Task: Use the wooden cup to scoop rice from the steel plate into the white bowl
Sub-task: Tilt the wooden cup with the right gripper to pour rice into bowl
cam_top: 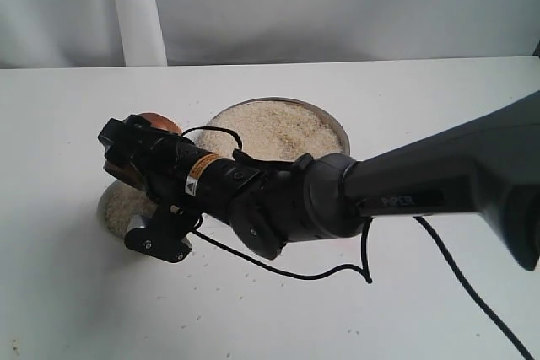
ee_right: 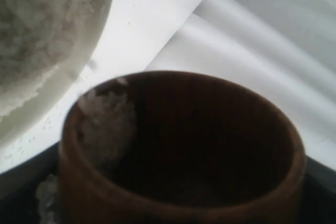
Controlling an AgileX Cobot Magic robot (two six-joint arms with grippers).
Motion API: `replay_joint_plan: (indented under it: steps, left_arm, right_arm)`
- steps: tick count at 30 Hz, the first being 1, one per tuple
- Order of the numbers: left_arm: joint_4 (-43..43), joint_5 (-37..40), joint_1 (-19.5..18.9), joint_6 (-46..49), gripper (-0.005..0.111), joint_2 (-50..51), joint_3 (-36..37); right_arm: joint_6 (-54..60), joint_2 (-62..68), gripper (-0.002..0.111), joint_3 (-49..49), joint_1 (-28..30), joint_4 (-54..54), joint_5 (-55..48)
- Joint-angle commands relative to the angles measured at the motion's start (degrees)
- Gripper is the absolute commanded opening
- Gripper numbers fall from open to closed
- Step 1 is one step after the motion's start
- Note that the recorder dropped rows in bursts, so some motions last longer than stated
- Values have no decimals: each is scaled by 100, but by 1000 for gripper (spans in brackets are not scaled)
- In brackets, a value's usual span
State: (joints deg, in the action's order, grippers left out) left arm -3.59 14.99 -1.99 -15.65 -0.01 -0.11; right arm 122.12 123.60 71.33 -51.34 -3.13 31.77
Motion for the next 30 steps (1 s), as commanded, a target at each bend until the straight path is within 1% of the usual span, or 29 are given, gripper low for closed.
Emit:
replay_joint_plan:
  steps: [1, 13, 19, 22, 30]
  left_arm:
    - [11, -17, 26, -14, 0, 1, 11]
    - [11, -17, 26, -14, 0, 1, 11]
    - [11, -17, 26, -14, 0, 1, 11]
    - [11, -17, 26, -14, 0, 1, 11]
    - [11, -17, 26, -14, 0, 1, 11]
  right_arm:
    - [74, -22, 0, 9, 54, 150, 288]
    - [74, -334, 0, 9, 54, 211, 371]
    - [74, -469, 0, 9, 54, 211, 228]
    - [74, -438, 0, 9, 54, 211, -65]
    - [74, -135, 0, 9, 58, 101, -5]
